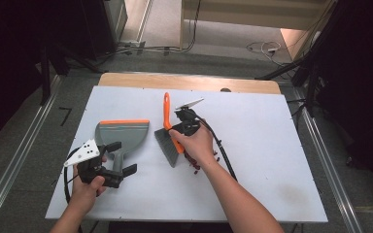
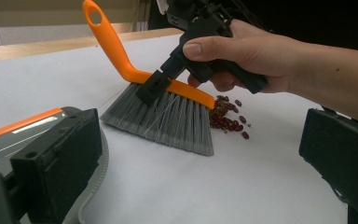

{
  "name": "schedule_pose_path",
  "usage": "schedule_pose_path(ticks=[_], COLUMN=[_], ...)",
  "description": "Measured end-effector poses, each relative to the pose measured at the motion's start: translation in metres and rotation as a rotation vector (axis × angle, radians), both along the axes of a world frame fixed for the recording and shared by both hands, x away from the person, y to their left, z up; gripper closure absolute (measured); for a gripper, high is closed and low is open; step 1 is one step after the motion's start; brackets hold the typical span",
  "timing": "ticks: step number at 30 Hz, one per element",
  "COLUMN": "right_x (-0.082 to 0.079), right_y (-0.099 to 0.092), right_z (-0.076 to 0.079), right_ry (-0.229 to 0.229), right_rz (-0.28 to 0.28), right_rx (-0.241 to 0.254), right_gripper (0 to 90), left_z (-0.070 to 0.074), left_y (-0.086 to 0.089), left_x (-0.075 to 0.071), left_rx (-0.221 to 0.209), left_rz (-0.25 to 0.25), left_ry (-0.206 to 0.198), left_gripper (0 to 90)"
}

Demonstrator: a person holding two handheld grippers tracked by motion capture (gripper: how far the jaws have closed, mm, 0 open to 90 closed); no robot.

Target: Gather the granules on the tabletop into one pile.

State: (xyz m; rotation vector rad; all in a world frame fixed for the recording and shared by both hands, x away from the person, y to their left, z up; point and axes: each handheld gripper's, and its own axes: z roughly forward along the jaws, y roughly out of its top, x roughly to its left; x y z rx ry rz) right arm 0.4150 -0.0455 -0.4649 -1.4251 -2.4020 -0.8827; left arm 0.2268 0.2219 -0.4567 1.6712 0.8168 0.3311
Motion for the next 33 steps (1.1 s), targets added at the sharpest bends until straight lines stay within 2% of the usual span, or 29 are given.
schedule_pose_path(ticks=[2, 5, 13, 18, 33], right_x=[0.002, 0.003, 0.000, 0.000, -0.001], right_y=[-0.006, -0.016, -0.046, -0.062, -0.089], right_z=[-0.002, -0.002, -0.002, -0.002, -0.001], right_ry=[0.011, 0.002, -0.017, -0.009, -0.005], right_rz=[-0.013, -0.036, -0.078, -0.106, -0.143], right_rx=[-0.011, -0.029, -0.038, -0.032, -0.038], right_gripper=[67.9, 67.8, 67.7, 67.6, 67.6], left_z=[0.000, 0.000, -0.001, -0.001, -0.001], left_y=[0.000, -0.002, -0.004, -0.005, -0.005], left_x=[0.000, 0.000, 0.000, 0.000, 0.000], left_rx=[0.007, 0.007, 0.010, 0.015, 0.017], left_rz=[-0.001, 0.000, -0.002, -0.002, -0.002], left_ry=[0.002, 0.003, 0.003, 0.006, 0.008], left_gripper=[0.0, 0.0, 0.0, 0.0, 0.0])
